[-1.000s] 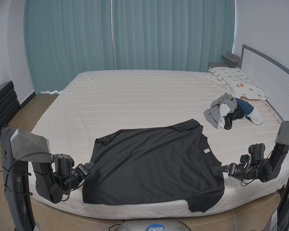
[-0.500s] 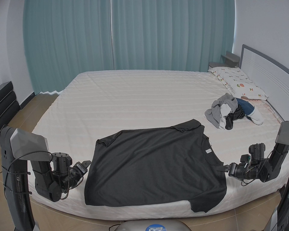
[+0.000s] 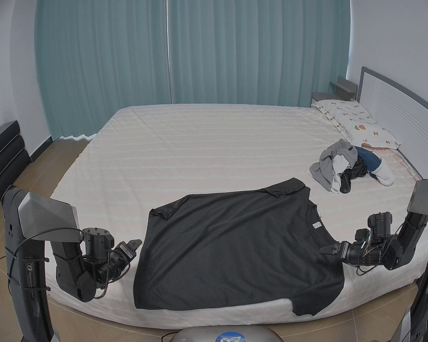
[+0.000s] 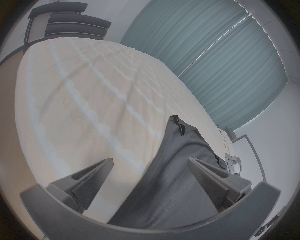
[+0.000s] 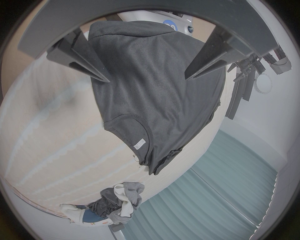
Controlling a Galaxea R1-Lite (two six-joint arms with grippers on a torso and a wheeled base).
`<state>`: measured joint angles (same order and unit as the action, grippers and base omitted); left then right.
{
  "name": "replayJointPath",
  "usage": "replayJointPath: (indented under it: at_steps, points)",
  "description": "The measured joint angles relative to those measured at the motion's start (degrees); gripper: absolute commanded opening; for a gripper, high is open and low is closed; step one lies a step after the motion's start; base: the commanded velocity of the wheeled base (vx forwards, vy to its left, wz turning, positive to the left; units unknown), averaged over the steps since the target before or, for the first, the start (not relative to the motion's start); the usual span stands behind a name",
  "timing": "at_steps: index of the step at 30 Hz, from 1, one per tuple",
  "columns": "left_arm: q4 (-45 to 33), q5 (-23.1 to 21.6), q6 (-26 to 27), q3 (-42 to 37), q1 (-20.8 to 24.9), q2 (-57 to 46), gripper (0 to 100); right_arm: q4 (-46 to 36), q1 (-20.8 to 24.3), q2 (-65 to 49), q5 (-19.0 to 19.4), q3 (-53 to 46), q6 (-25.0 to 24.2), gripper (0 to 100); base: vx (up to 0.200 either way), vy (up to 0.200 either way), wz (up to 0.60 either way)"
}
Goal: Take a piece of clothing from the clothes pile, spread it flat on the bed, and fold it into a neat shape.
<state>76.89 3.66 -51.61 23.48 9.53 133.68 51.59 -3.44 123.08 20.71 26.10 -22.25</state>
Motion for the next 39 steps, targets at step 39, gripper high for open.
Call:
replayJointPath:
  at_steps: [39]
  points:
    - [-0.02,3.67,-2.17,3.12,2.51,-0.46,100,-0.11,0.88,-0.2,-0.44,-0.22,-0.09,100,0.046,-0.077,0.0]
